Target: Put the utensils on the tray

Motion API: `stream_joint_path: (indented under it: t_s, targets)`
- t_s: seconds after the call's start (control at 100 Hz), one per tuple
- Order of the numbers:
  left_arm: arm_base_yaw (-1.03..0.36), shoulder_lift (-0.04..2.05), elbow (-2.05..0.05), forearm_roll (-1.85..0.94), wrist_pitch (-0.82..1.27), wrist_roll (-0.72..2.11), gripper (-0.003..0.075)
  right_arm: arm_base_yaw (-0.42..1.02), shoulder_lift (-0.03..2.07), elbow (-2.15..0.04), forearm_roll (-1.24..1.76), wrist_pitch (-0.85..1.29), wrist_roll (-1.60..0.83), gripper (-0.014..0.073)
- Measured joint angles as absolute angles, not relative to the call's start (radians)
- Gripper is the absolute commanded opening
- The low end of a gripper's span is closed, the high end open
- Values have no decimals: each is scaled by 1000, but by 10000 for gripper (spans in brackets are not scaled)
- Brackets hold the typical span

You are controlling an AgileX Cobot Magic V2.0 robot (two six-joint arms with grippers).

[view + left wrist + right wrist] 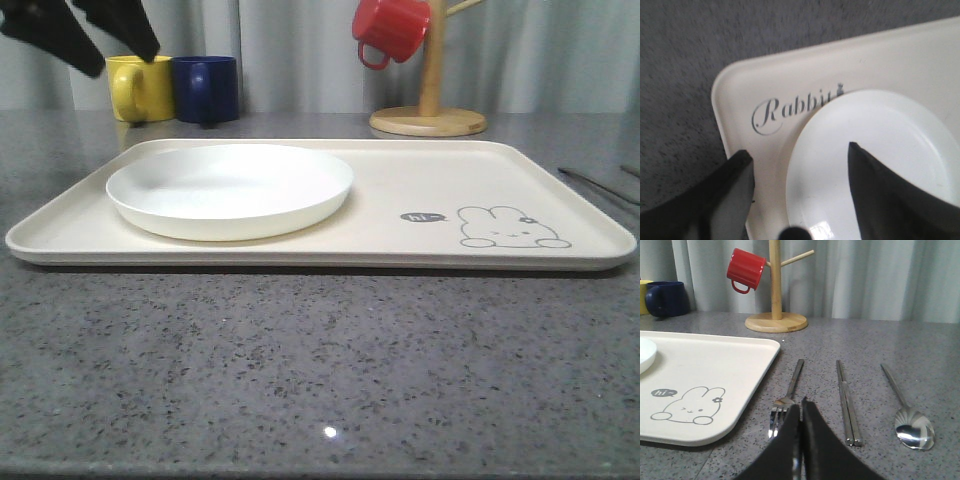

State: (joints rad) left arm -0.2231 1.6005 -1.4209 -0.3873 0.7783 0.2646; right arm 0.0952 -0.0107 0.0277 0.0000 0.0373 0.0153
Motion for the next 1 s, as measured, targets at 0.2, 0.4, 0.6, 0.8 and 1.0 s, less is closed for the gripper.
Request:
stream_joint_path:
  t_s: [0.2, 0.4, 0.6, 0.8, 1.0]
  targets:
    - [-223, 1355, -1236, -353, 599, 266, 403, 95, -11, 28, 0, 37, 15, -68]
    - [-223, 1093, -988, -344, 423, 266, 403, 95, -11, 28, 0, 37, 15, -68]
    - [-223, 826, -719, -329, 240, 267, 403, 95, -11, 28, 0, 37, 15, -68]
    - [-223, 602, -497, -325, 110, 267, 402, 95, -11, 28, 0, 37, 15, -68]
    - [-223, 490, -378, -325, 82, 267, 274, 95, -11, 28, 0, 21, 15, -68]
